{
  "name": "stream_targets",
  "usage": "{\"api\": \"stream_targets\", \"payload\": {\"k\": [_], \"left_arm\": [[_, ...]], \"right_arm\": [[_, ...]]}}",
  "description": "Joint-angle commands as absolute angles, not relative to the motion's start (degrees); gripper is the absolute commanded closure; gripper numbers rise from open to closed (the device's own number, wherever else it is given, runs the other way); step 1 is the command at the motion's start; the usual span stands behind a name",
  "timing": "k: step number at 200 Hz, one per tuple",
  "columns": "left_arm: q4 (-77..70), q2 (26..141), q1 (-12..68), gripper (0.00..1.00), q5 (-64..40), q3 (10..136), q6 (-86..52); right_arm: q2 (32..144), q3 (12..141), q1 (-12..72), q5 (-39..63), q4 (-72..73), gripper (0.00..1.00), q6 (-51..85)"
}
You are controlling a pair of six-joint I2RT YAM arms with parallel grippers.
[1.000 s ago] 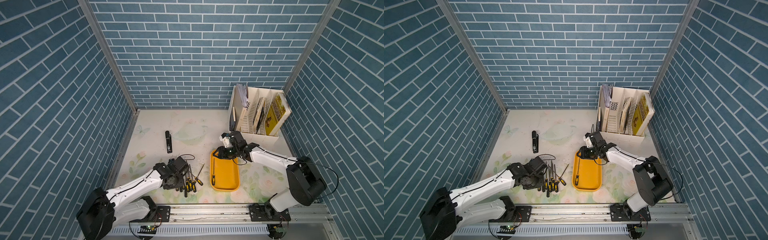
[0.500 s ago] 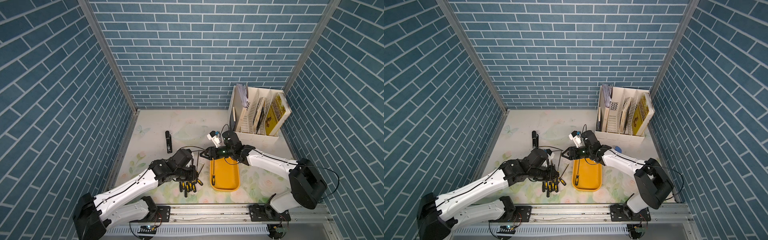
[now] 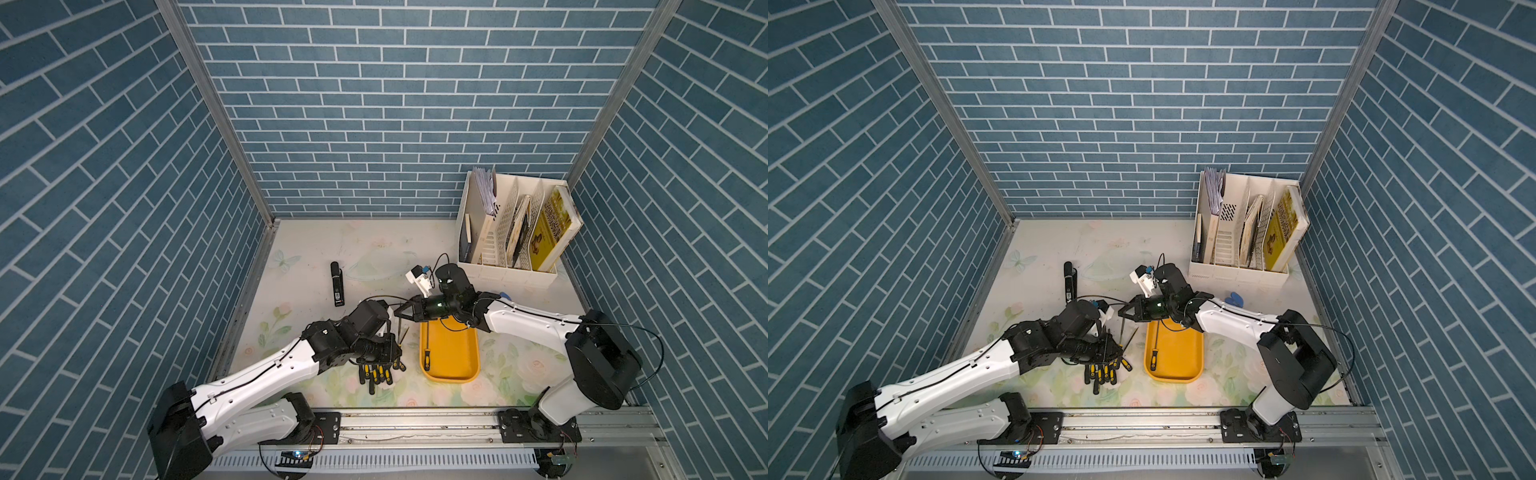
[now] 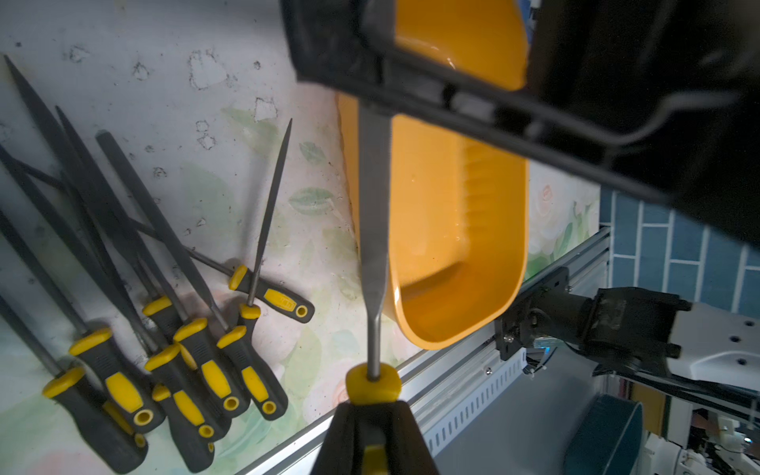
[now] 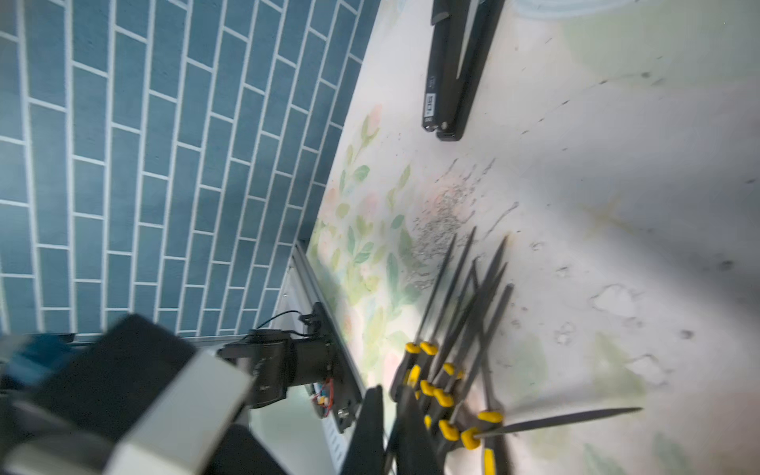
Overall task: Put the file tool into the storage box
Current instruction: Pick up the file tool from the center of the board, then place the file tool in the storage box.
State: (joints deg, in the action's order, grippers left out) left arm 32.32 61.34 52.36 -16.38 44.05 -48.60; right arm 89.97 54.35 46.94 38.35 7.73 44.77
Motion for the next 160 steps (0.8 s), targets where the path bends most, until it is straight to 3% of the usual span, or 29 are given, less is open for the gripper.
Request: {"api": "stream_targets", "payload": {"k": [1,11,15,69,160], "left_arm": [[32.88,59.86,52.38,0.28,-13.81,45.06,-48.94],[34.12,59.57,52.23,0.03,-11.63,45.66,-49.53],[34.79,59.51,52.19,0.0,-10.75,45.89,-49.67],[40.9,57.82,51.5,0.0,-2.02,44.2,-53.09],[39.34,56.39,51.39,0.0,-1.01,39.16,-55.96]], "right_arm": [[88.73,55.09,46.03,34.24,0.16,1.0,36.56],[87.73,55.65,44.51,32.46,-4.28,1.0,34.49],[87.32,55.88,43.56,31.87,-5.97,1.0,33.61],[87.29,57.66,31.84,27.64,-21.41,1.0,23.68],[91.9,49.08,33.18,31.32,-8.68,1.0,30.98]]}}
